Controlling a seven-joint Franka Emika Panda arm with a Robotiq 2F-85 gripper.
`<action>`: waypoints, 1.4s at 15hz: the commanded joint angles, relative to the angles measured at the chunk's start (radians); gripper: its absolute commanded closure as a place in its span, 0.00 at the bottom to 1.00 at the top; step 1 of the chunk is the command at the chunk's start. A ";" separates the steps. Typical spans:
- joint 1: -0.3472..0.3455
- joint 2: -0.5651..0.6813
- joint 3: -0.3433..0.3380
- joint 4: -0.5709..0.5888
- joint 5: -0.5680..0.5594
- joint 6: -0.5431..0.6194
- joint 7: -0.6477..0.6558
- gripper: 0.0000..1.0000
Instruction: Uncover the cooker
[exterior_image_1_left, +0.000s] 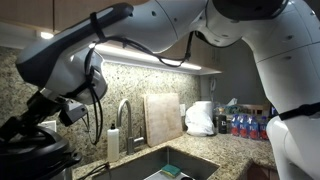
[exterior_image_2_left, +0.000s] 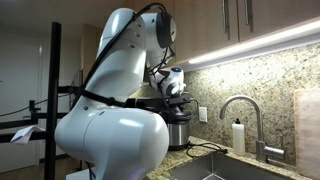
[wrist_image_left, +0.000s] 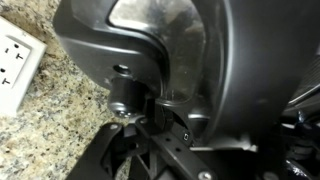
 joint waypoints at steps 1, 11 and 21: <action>-0.004 -0.031 -0.007 -0.054 0.006 0.026 0.004 0.52; 0.041 -0.061 -0.032 -0.106 -0.050 0.099 0.107 0.87; 0.204 -0.106 -0.248 -0.154 -0.549 0.175 0.679 0.87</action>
